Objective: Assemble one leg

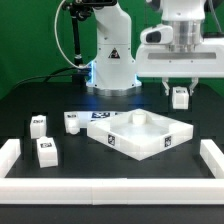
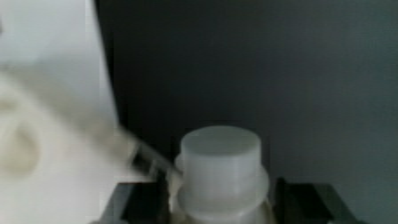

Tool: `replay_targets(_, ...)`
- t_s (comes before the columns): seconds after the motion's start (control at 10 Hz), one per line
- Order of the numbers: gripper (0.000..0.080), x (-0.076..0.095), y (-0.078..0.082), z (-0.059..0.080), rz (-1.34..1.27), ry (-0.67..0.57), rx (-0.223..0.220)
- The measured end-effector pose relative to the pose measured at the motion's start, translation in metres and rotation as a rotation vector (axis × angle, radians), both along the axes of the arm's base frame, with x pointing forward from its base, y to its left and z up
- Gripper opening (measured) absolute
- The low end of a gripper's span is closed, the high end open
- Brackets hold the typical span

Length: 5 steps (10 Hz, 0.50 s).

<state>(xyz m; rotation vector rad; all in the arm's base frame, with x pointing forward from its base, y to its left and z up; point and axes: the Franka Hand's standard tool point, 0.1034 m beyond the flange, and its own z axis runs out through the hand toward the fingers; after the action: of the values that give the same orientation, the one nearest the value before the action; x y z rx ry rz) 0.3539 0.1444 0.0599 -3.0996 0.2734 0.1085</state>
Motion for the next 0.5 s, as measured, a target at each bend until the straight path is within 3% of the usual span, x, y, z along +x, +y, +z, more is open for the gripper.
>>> replay_targets(0.2,0.0284,-0.01,0.01,-0.014,0.01,0.014,-0.006)
replay_targets(0.3,0.0284,-0.017,0.012,-0.028,0.023,0.023,-0.018)
replay_targets(0.5,0.0284,-0.023,0.007,-0.045,0.026,0.042,-0.037)
